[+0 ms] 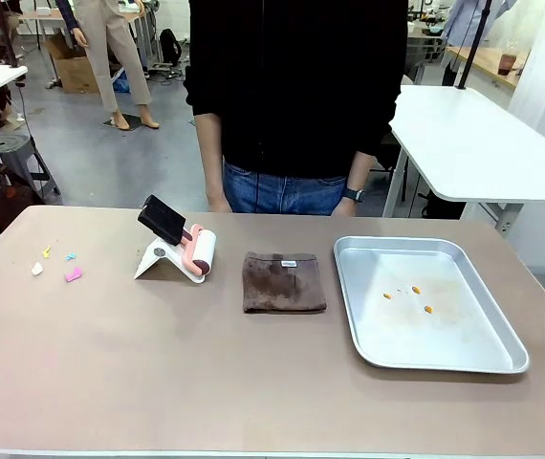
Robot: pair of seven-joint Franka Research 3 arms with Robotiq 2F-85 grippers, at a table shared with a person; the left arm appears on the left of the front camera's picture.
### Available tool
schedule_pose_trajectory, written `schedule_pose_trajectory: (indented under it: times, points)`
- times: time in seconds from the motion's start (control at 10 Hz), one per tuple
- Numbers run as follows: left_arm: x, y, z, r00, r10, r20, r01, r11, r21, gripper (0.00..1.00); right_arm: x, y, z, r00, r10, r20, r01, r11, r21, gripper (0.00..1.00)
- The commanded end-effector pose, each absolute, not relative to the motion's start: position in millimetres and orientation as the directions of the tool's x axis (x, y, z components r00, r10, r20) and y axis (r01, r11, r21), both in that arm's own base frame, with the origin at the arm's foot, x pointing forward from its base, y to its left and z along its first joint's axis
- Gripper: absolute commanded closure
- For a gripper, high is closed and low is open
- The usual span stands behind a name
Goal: Clean the surface of the table.
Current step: Hold the Lint Roller with your left hand and the towel with your right hand.
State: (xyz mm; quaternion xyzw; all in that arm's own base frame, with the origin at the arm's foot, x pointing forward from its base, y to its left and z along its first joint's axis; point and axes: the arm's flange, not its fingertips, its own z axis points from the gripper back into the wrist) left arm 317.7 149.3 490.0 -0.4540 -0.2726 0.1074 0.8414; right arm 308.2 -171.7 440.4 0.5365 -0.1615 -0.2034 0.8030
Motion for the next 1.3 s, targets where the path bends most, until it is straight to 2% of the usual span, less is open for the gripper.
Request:
schedule_pose_trajectory:
  times: [0.0,0.2,0.5,0.9,1.2]
  points:
    - [318.9,149.6,489.1,0.822,0.422,0.382,0.097,0.558,-0.824,0.0,310.2,-172.5,441.4,0.866,-0.497,0.057,0.129,0.333,0.934,0.0]
    - [319.7,147.1,491.8,0.825,0.455,0.335,0.025,0.564,-0.825,0.0,311.1,-159.1,446.2,0.876,-0.479,0.062,0.138,0.372,0.918,0.0]
    - [344.8,121.9,507.5,0.835,0.42,0.356,0.032,0.609,-0.792,0.0,326.5,-89.1,479.5,0.906,-0.375,0.195,0.015,0.489,0.872,0.0]
    - [425.8,29.9,510.0,0.899,0.266,0.347,0.038,0.744,-0.667,0.0,376.2,53.0,494.8,0.955,-0.101,0.279,-0.156,0.629,0.762,0.0]
    - [481.6,-24.4,496.3,0.949,0.162,0.272,0.057,0.756,-0.652,0.0,401.6,151.4,476.4,0.969,0.06,0.24,-0.202,0.752,0.628,0.0]
